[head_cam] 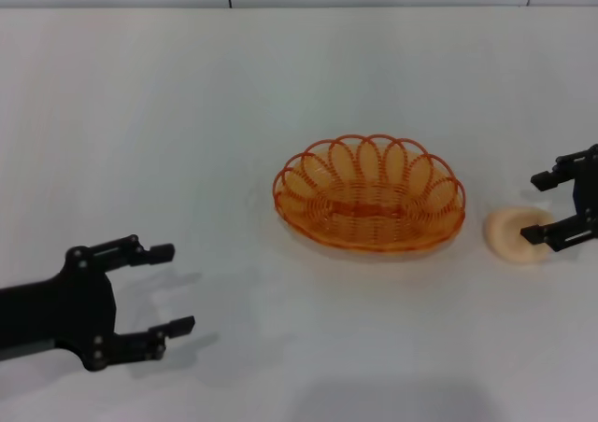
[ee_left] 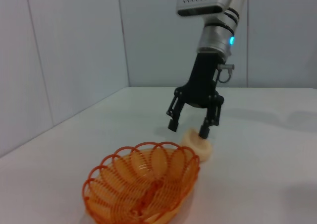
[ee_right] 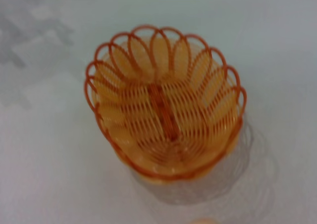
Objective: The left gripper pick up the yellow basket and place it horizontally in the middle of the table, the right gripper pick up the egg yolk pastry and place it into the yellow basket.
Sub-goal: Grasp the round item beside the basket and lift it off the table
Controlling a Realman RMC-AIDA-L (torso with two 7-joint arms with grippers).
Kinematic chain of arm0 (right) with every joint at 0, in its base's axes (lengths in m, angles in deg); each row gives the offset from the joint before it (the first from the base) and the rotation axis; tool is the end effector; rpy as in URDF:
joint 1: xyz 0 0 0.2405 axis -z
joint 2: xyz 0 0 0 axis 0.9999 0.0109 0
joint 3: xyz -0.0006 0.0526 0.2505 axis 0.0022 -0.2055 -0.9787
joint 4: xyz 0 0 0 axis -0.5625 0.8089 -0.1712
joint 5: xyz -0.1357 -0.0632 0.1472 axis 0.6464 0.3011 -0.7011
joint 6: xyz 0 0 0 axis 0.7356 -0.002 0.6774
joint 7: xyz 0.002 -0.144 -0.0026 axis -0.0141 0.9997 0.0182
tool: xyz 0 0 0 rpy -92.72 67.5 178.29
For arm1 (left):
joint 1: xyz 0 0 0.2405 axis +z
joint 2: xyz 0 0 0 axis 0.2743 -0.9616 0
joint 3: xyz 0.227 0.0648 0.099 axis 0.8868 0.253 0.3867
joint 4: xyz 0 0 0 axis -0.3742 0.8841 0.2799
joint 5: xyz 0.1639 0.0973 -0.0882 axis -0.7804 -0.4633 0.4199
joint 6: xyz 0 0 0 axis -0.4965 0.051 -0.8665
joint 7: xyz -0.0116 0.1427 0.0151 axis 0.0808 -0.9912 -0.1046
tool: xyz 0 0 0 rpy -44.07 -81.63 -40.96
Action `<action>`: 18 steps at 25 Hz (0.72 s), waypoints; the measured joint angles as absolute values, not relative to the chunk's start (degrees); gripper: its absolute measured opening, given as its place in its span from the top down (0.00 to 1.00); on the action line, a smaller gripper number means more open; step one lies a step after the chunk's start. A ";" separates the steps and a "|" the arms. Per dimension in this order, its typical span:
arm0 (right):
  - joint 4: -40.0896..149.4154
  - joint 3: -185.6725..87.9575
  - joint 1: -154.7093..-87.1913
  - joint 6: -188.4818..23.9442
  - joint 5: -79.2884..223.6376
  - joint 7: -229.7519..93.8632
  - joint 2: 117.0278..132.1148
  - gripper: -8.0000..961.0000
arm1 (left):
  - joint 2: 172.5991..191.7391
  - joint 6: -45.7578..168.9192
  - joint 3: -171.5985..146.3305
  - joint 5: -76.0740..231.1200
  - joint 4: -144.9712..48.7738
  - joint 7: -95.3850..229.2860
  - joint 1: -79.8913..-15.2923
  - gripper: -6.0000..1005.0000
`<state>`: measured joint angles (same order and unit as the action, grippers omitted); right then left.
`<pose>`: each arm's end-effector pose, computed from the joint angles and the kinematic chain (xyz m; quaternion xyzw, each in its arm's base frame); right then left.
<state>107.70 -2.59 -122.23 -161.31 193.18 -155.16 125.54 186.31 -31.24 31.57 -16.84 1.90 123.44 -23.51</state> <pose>0.2649 0.3610 0.0475 -0.9825 0.1201 -0.0562 0.1309 -0.3117 0.2222 0.0239 -0.9607 -0.0600 -0.2212 0.1566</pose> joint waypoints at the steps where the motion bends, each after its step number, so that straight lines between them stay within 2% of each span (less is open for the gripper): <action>1: 107.66 -2.42 -122.31 -160.98 194.17 -155.17 126.06 0.18 | 186.30 -31.17 31.07 -16.85 1.90 123.45 -23.56 0.22; 4: 107.64 -1.72 -122.41 -160.59 195.82 -154.97 126.78 0.20 | 186.25 -31.22 29.65 -16.85 1.90 123.36 -23.91 0.22; 11: 107.80 -1.93 -122.19 -160.71 194.60 -153.56 126.85 0.26 | 186.17 -30.11 29.03 -16.84 1.89 123.50 -24.48 0.22; 18: 107.40 -1.63 -122.42 -161.57 193.67 -152.55 126.58 0.54 | 186.16 -29.19 27.81 -16.58 1.17 123.59 -24.97 0.23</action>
